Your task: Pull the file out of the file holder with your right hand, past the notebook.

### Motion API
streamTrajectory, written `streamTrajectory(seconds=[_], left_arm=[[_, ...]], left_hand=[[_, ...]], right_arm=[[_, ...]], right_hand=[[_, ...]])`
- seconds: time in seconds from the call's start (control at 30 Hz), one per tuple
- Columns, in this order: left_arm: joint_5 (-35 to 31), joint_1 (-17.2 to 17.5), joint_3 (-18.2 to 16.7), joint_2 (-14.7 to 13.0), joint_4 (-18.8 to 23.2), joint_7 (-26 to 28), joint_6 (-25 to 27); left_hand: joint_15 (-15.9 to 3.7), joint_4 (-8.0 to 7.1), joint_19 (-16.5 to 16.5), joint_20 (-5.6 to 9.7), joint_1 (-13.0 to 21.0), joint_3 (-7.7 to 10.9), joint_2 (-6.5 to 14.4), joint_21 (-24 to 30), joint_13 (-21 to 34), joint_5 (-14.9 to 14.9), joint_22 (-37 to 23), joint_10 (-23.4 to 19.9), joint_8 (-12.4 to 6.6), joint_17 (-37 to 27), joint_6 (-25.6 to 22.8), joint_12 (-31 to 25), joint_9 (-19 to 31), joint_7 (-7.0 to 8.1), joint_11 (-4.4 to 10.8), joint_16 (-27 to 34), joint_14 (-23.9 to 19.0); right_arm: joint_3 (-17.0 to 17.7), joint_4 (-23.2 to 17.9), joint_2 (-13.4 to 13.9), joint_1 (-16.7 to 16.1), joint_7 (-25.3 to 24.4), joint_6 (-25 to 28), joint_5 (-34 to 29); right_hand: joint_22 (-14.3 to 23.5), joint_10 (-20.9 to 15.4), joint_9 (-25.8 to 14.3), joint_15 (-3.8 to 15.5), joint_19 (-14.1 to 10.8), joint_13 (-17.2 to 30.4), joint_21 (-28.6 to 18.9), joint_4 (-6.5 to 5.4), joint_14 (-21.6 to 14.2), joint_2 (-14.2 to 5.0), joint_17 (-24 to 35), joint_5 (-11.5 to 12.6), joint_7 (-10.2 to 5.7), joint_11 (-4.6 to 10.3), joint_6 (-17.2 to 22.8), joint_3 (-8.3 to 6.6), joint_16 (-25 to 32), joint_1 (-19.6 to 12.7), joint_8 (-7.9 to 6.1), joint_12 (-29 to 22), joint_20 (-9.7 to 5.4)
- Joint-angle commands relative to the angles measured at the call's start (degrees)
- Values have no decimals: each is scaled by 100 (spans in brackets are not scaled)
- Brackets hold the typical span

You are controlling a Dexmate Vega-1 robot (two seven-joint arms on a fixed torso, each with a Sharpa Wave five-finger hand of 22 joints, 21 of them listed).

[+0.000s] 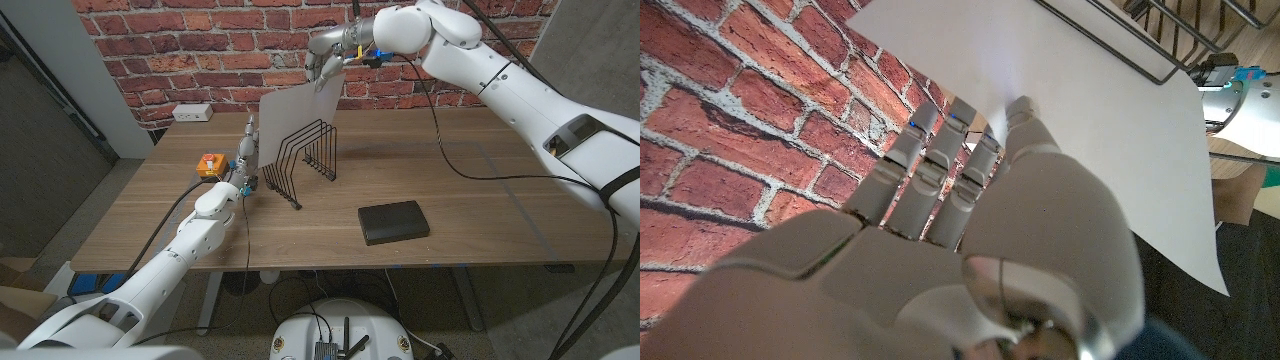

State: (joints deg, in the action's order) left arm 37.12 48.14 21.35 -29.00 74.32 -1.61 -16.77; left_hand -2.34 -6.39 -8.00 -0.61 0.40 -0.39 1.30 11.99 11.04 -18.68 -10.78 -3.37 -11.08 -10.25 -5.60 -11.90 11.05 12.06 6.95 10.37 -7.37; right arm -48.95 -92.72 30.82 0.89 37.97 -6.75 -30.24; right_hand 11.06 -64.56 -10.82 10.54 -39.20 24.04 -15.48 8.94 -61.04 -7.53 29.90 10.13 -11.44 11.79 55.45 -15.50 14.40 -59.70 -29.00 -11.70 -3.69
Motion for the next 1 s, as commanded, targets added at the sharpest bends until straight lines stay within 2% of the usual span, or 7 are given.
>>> streamTrajectory(seconds=[0.03, 1.0], left_arm=[[0, 0, -4, -3, 6, -3, -1], [10, -5, -13, -16, 9, -12, 9]], left_hand=[[-1, -20, -35, -7, 1, 12, 42, 39, 31, -35, -28, -20, -32, -14, 6, -43, 28, 52, 27, 34, -40], [-7, -19, -37, -7, 2, 13, 42, 40, 31, -35, -28, -19, -33, -14, 5, -43, 28, 52, 27, 36, -44]], right_arm=[[179, -306, 157, -193, -89, 196, 90], [510, -795, 473, -651, -445, 641, 197]], right_hand=[[30, -46, -8, 304, -60, 26, -33, -12, -1, 1, 21, 9, -25, -9, 56, -51, -19, 44, 46, -20, -780], [28, -49, -13, 305, -65, 14, -78, -1, 2, 19, 89, 3, -23, -6, 96, -84, -42, 72, 111, -17, -780]])
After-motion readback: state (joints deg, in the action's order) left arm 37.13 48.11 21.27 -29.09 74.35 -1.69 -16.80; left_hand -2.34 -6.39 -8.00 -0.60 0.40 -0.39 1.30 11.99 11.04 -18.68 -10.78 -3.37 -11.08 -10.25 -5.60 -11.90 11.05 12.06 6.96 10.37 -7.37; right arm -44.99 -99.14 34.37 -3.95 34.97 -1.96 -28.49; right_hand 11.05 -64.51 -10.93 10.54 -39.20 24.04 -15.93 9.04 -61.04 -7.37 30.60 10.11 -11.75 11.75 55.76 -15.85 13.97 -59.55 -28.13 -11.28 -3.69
